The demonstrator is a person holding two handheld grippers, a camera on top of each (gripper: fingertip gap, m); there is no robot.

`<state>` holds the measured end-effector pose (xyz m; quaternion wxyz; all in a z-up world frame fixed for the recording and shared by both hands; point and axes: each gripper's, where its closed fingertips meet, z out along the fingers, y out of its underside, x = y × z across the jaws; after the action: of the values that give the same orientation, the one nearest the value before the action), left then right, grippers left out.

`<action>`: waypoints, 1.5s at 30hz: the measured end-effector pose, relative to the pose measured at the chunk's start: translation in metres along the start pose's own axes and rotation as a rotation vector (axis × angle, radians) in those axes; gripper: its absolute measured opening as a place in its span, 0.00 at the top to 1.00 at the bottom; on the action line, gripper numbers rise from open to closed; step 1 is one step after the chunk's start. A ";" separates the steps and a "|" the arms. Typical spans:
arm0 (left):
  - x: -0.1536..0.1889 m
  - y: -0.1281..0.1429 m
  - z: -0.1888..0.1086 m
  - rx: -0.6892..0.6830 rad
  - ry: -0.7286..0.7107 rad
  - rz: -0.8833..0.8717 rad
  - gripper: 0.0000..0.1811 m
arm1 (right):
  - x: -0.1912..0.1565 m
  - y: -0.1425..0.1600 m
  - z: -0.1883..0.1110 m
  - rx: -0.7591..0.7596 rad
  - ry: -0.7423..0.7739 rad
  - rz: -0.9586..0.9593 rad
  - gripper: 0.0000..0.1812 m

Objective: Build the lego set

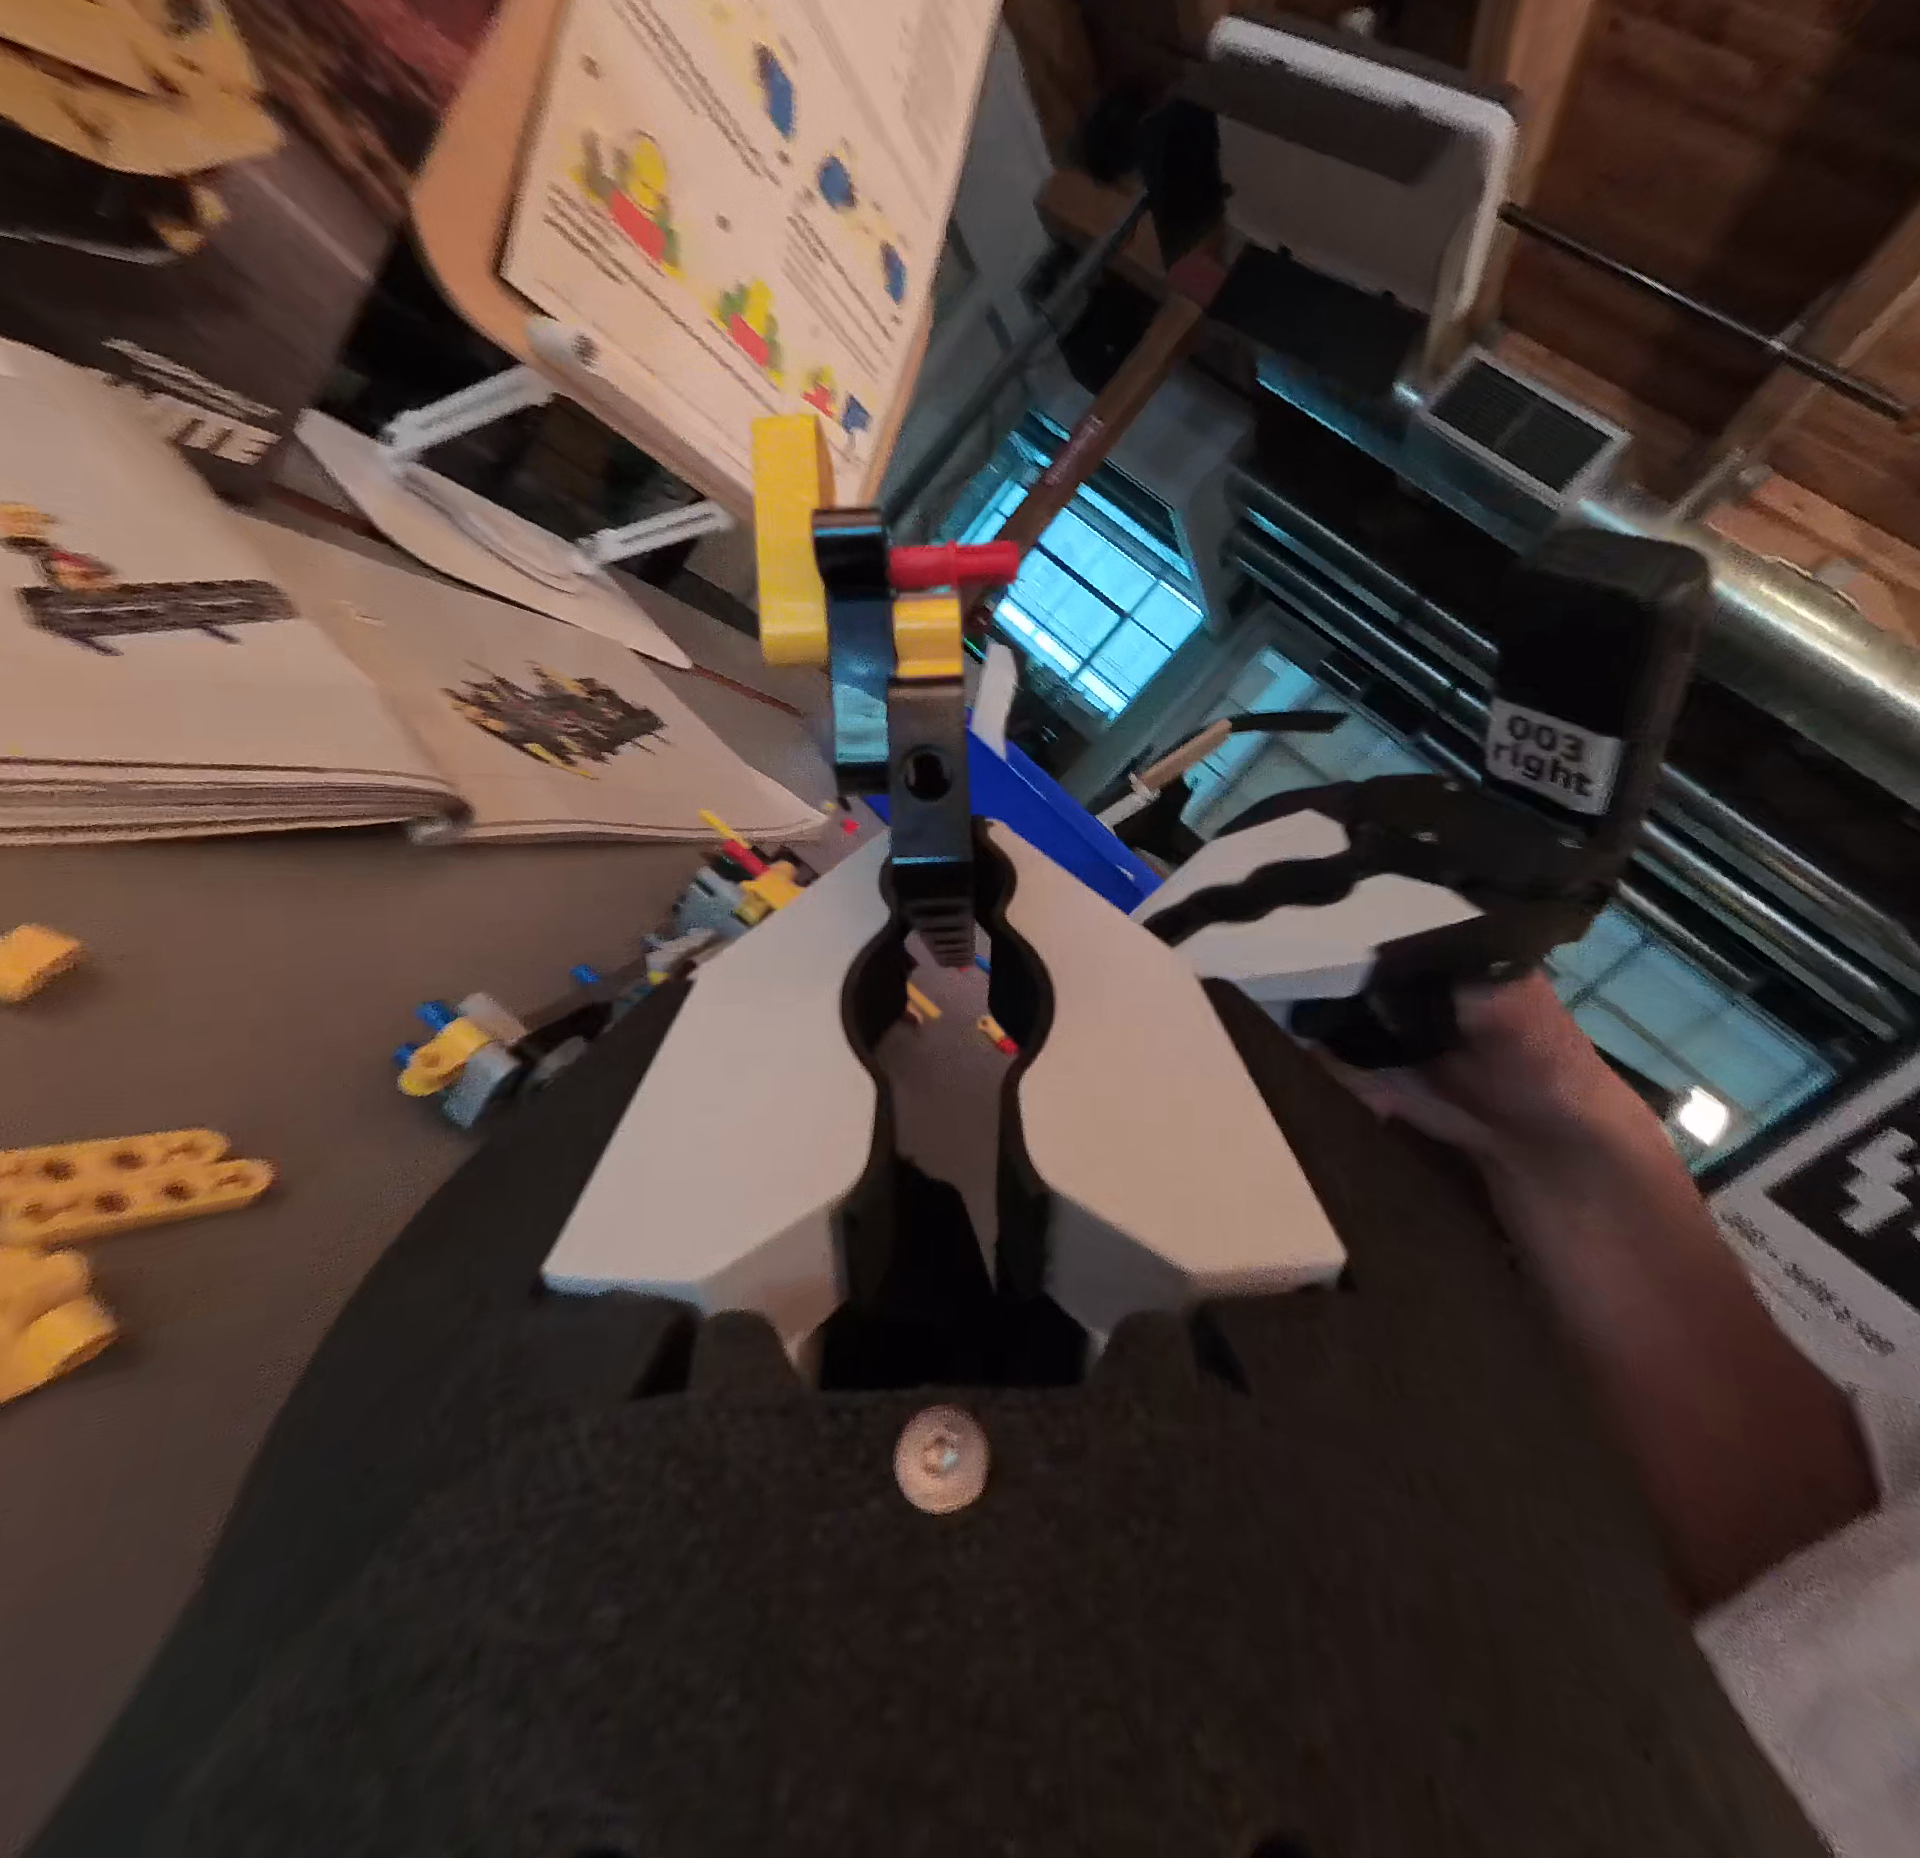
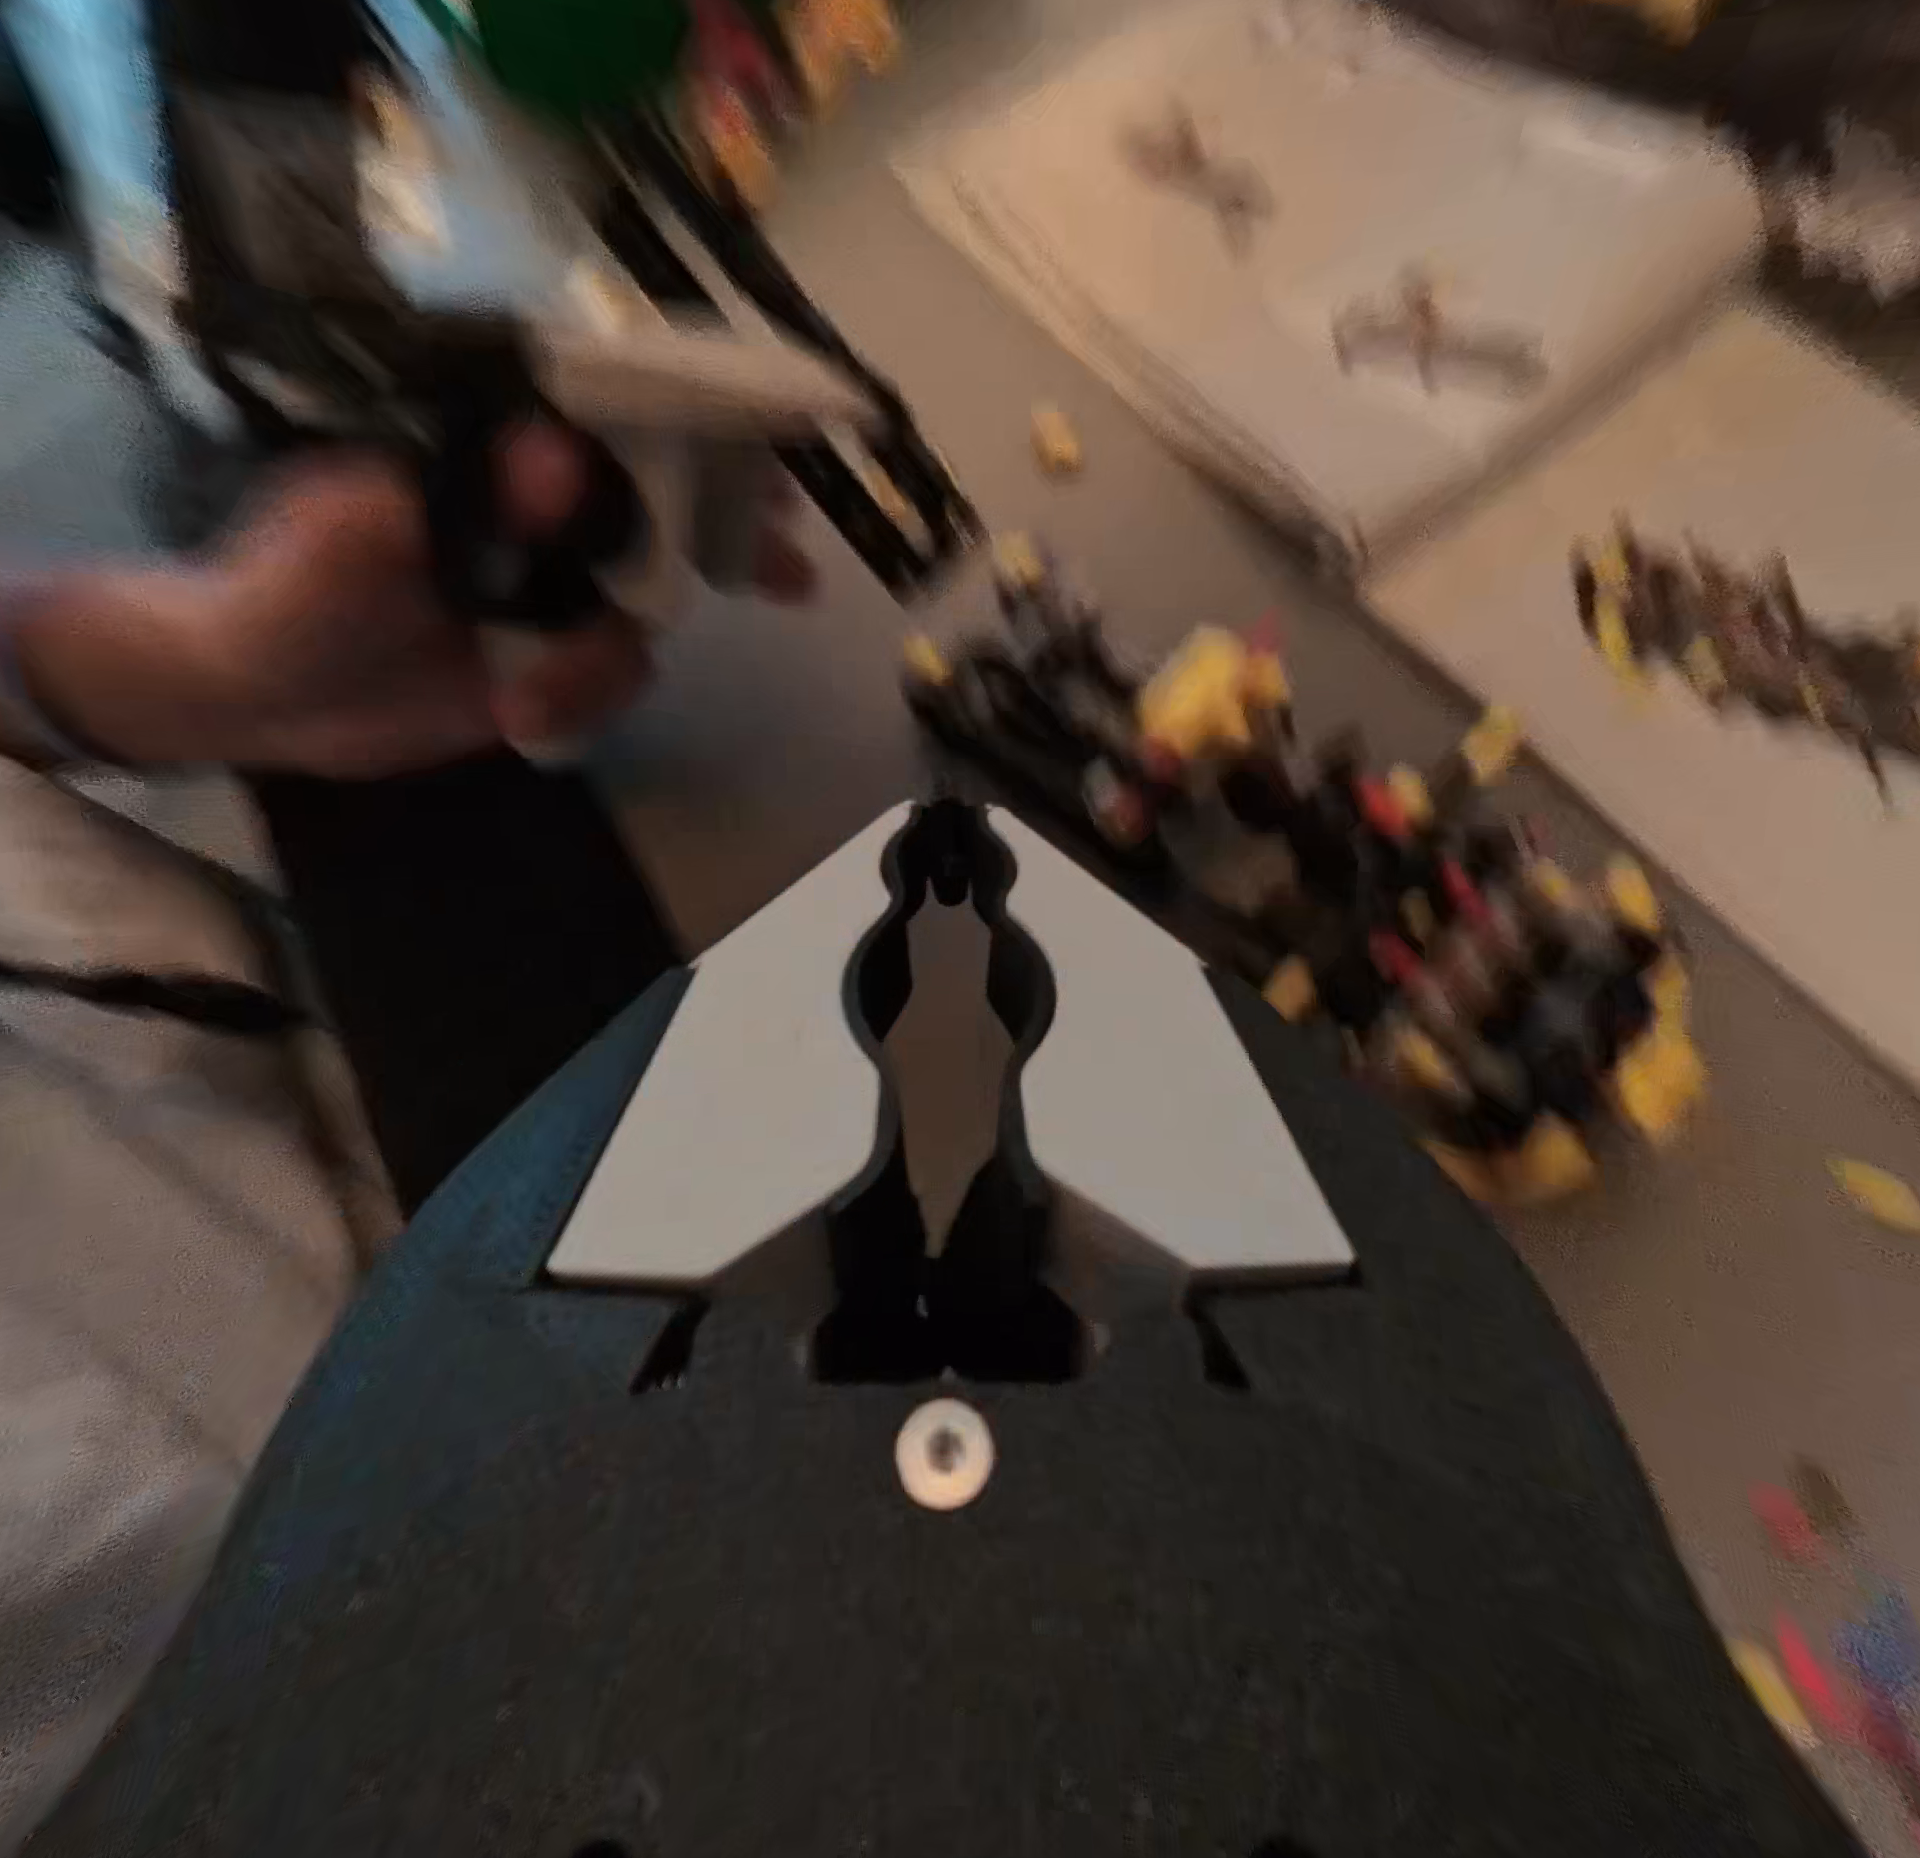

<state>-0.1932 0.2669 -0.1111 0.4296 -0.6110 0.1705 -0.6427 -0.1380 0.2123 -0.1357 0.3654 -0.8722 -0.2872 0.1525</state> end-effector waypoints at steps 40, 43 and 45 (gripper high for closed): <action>0.012 0.009 0.002 -0.055 0.072 0.010 0.96 | 0.040 0.189 -0.049 -0.659 0.063 0.048 0.96; 0.012 0.009 0.001 -0.054 0.071 0.012 0.96 | 0.041 0.189 -0.050 -0.658 0.070 0.039 0.96; 0.012 0.009 0.001 -0.054 0.072 0.010 0.96 | 0.040 0.189 -0.052 -0.660 0.077 0.029 0.96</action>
<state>-0.1875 0.2532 -0.1100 0.4096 -0.5980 0.2064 -0.6572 -0.0077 0.1011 -0.2394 0.0714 -0.9527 -0.2945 0.0232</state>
